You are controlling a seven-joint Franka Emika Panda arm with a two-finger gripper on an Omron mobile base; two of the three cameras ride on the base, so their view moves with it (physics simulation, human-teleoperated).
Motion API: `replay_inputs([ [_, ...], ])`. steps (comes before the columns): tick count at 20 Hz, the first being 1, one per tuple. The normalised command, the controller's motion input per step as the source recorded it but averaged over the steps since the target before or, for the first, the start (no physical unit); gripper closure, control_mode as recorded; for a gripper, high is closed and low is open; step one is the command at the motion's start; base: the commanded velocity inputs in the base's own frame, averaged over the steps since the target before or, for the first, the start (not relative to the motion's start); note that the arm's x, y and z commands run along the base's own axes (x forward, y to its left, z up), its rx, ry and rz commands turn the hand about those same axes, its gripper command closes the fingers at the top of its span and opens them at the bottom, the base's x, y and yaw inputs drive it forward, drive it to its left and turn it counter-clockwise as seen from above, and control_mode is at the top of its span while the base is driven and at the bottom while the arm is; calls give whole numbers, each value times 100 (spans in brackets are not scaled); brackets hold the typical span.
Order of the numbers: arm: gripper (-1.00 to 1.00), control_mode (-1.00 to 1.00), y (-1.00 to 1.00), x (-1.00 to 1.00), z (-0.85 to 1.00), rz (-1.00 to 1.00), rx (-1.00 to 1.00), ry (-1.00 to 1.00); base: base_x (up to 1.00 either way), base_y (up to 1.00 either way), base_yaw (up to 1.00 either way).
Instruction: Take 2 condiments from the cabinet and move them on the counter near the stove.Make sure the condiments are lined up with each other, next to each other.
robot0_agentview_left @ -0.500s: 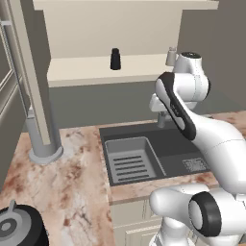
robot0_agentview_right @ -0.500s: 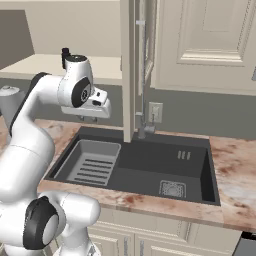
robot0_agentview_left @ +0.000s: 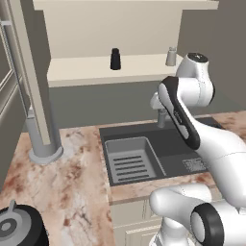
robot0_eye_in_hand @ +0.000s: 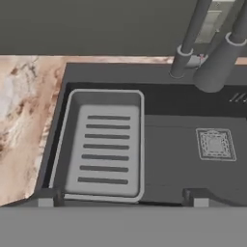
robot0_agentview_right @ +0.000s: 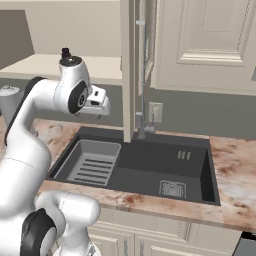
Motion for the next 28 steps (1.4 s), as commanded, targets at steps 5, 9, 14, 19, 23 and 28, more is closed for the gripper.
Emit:
replay_inputs([
  [5, -100, -100, 0, 6, 16, -3, -2, -41, 0, 0, 0],
  [9, -100, -100, 0, 25, 43, -7, 0, -20, 0, 0, 0],
  [14, -100, -100, 0, 29, 60, -14, 0, -3, 0, 0, 0],
  [19, -100, -100, -3, 16, 65, -12, 0, 0, 0, 0, 0],
  [23, -100, -100, -14, 16, 44, -5, 0, 0, 0, 0, 0],
  [28, -100, -100, -21, 28, 11, 0, 0, -5, 0, 0, 0],
])
